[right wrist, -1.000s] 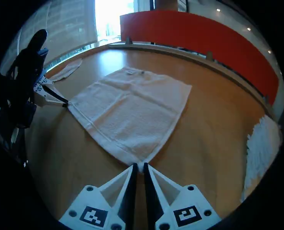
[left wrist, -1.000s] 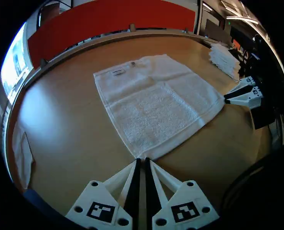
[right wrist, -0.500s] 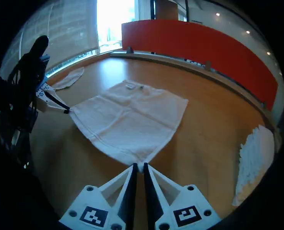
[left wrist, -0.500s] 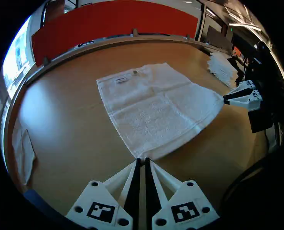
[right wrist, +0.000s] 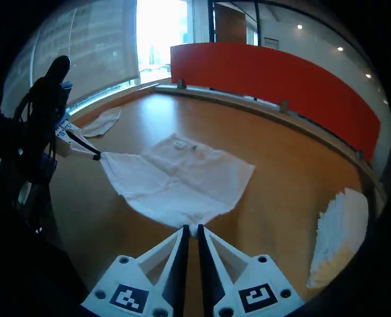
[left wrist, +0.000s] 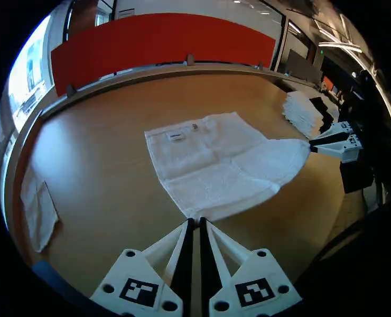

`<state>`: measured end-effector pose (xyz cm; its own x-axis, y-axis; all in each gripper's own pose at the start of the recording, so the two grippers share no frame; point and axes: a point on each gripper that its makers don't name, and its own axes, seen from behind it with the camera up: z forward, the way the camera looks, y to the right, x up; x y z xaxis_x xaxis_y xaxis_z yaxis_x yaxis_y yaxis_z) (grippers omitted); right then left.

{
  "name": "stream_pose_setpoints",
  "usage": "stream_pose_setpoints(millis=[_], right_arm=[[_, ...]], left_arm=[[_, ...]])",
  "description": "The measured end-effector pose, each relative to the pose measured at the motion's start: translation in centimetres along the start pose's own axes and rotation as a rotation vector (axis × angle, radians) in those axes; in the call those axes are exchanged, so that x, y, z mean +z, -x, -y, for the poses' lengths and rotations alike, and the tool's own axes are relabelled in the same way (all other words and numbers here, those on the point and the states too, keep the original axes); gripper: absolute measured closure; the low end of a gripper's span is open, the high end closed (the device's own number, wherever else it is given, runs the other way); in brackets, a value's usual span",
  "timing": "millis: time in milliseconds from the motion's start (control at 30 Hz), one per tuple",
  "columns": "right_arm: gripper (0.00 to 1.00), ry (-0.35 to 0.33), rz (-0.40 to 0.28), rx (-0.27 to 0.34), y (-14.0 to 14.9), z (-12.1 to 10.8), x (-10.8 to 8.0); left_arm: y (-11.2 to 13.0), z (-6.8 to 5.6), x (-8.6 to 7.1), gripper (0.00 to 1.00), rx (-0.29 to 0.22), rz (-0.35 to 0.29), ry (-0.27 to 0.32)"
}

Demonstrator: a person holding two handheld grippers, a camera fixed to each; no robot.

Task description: Fold towel

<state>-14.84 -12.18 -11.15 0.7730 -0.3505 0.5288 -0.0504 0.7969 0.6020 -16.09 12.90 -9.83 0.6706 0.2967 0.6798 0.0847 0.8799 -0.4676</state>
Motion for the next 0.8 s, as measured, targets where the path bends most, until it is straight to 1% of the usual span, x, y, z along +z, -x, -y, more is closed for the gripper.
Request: stream_pose_setpoints(millis=[267, 400, 567, 800], right_arm=[[0.88, 0.001, -0.013, 0.018, -1.6, 0.3, -2.1], [0.88, -0.004, -0.016, 0.03, -1.9, 0.5, -3.1], [0.88, -0.01, -0.007, 0.036, -1.7, 0.9, -4.0], [0.88, -0.014, -0.001, 0.042, -1.7, 1.2, -4.7]], left_arm=[[-0.9, -0.5, -1.9, 0.92, -0.052, -0.023, 0.007], [-1.1, -1.0, -2.7, 0.92, -0.05, -0.027, 0.012], [-0.7, -1.6, -3.4, 0.92, -0.049, -0.018, 0.023], [-0.3, -2.3, -4.0, 0.92, -0.078, -0.015, 0.036]])
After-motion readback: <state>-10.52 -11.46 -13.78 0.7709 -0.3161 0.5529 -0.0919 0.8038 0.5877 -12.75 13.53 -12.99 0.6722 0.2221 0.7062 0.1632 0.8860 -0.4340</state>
